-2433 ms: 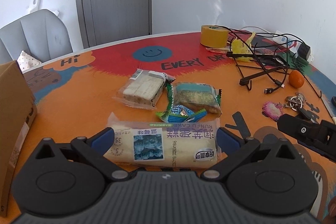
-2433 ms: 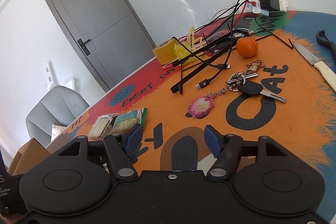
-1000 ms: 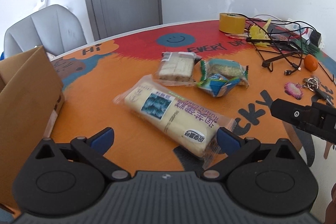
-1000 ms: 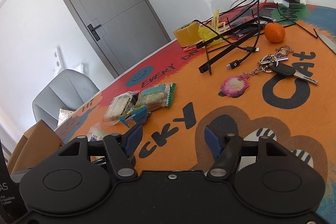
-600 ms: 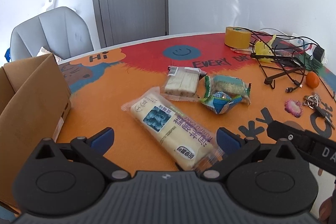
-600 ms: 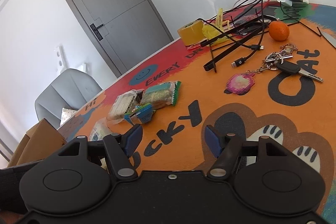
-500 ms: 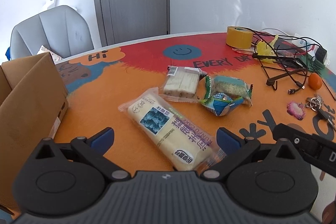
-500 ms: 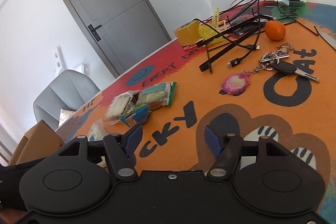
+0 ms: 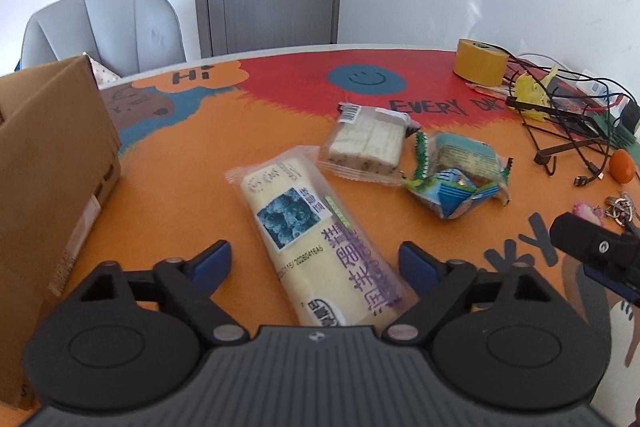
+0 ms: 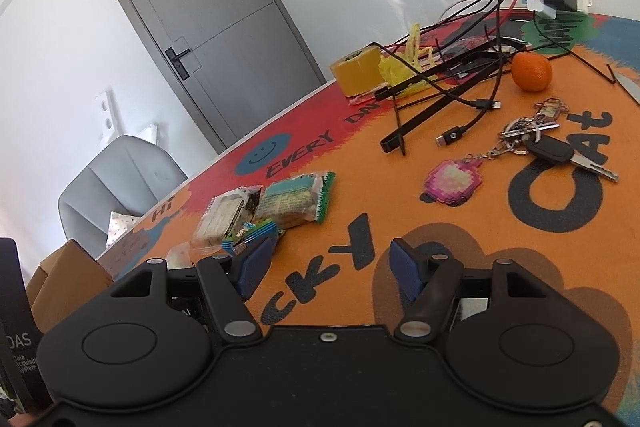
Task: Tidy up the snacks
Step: 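Grasp the large white bread pack with the left tool while the right tool grasps the blue-wrapped candy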
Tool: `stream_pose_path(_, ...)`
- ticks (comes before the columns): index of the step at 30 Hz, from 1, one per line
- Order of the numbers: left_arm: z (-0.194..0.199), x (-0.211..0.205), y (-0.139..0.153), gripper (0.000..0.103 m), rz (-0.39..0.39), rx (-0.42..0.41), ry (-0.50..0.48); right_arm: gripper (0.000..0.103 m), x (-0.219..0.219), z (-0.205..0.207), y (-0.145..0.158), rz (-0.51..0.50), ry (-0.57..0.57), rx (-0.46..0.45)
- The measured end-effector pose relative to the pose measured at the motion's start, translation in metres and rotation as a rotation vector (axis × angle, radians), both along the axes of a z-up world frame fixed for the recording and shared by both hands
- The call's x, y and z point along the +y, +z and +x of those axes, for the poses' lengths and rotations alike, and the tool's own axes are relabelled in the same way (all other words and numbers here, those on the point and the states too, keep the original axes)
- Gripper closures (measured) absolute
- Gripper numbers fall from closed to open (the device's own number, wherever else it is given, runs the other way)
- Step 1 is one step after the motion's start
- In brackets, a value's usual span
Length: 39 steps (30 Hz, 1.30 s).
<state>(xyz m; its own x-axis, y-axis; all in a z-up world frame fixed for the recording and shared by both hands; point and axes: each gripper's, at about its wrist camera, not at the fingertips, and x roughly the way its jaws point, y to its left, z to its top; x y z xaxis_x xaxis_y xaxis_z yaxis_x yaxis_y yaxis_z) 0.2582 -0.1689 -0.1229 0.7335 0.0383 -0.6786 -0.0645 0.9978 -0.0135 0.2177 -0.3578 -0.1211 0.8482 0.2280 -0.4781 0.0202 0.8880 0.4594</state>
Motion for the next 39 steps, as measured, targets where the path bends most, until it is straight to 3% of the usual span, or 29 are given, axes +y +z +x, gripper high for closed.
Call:
stream_pose_path(4,0.000,0.010,0.004,0.061,0.004,-0.012,0.013,0.037,0.008,0.006,0.003,-0.003,0.014,-0.005)
stream_pose_path(7,0.000,0.024,0.006,0.071,-0.030,-0.023,0.038,0.037,0.015,0.011,0.005,-0.009,0.028,-0.008)
stream_pose_path(30,0.002,0.067,0.023,0.074,-0.089,-0.077,0.061,0.037,0.070,0.061,0.004,-0.108,0.074,0.044)
stream_pose_path(32,0.002,0.068,0.022,0.074,-0.092,-0.073,0.060,0.041,0.071,0.062,0.002,-0.121,0.074,0.042)
stream_pose_path(34,0.002,0.067,0.023,0.074,-0.093,-0.071,0.055,0.059,0.072,0.062,0.002,-0.135,0.064,0.046)
stream_pose_path(36,0.000,0.066,0.025,0.074,-0.091,-0.076,0.051,0.063,0.069,0.057,0.002,-0.123,0.065,0.037)
stream_pose_path(37,-0.002,0.065,0.027,0.074,-0.089,-0.079,0.049,0.073,0.069,0.055,0.003,-0.123,0.072,0.034)
stream_pose_path(39,-0.006,0.064,0.029,0.074,-0.092,-0.085,0.045,0.073,0.068,0.049,0.005,-0.125,0.075,0.025)
